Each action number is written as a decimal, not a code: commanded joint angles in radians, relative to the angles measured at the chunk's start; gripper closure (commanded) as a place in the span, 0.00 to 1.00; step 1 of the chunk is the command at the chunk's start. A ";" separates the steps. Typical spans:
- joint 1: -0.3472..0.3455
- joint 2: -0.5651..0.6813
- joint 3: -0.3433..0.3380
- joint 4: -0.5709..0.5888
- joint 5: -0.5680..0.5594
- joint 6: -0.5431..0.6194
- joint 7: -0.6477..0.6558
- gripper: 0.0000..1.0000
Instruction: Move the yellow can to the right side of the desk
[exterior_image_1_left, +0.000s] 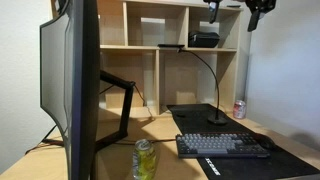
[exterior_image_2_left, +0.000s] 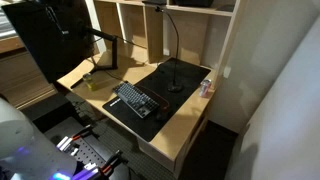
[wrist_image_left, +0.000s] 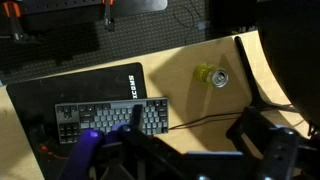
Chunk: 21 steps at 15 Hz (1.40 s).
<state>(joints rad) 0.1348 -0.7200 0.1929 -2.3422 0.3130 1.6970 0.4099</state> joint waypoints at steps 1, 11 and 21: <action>-0.021 -0.001 0.014 0.004 0.009 -0.007 -0.010 0.00; 0.041 0.371 0.189 -0.010 0.054 0.214 0.236 0.00; 0.085 0.652 0.197 -0.007 0.155 0.648 0.488 0.00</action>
<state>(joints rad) 0.1846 -0.1460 0.4062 -2.3378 0.4394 2.1932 0.8332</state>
